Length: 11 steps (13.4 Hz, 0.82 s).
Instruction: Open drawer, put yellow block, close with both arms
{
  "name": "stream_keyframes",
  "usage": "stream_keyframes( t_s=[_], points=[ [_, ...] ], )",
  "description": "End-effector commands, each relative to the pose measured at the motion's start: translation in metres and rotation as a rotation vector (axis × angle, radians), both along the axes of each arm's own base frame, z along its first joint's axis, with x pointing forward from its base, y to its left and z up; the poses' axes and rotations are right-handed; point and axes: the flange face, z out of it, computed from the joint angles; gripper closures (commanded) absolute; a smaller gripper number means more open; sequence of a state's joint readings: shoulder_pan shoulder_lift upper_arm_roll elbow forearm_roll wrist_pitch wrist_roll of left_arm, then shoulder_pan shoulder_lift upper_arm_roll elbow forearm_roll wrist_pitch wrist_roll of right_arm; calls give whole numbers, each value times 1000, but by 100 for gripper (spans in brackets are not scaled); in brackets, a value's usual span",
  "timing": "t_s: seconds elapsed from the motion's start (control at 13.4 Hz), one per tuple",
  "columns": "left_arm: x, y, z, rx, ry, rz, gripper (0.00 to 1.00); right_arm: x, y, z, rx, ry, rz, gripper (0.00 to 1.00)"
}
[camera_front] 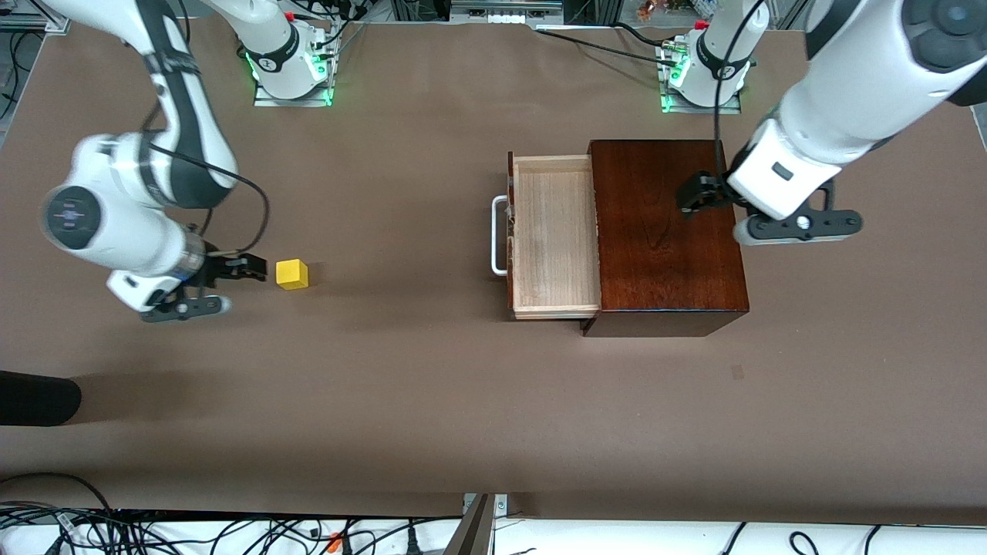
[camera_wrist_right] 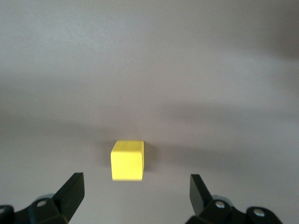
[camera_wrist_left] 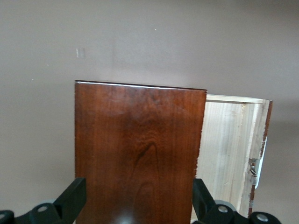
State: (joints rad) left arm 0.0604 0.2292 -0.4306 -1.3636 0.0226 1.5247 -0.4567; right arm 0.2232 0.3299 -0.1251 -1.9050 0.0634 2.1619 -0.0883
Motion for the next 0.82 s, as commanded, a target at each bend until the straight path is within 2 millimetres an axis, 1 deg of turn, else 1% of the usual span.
stream_keyframes(
  t_s=[0.0, 0.07, 0.15, 0.3, 0.37, 0.45, 0.52, 0.6, 0.75],
  points=[
    [-10, 31, 8, -9, 3, -23, 0, -26, 3, -37, 12, -24, 1, 0],
    [-15, 46, 14, -40, 3, -32, 0, -32, 5, -52, 10, -10, 4, 0],
    [-19, 63, 16, -47, 2, -50, 0, -37, 4, -60, 8, -6, 3, 0],
    [-25, 88, 20, -40, -4, -63, 0, -46, 5, -73, 7, 1, 7, 0],
    [-24, 98, 22, -37, -6, -62, 0, -52, 5, -82, 7, -13, 8, 0],
    [-24, 107, 22, -35, -2, -66, 0, -59, 11, -90, 10, -29, 18, 0],
    [-24, 113, 22, -33, 5, -76, 0, -63, 11, -98, 9, -31, 20, 0],
    [-23, 123, 22, -33, 5, -77, 0, -65, 14, -101, 10, -26, 24, 0],
    [-24, 136, 25, -35, -2, -105, 0, -66, 14, -108, 8, -15, 24, 0]
  ],
)
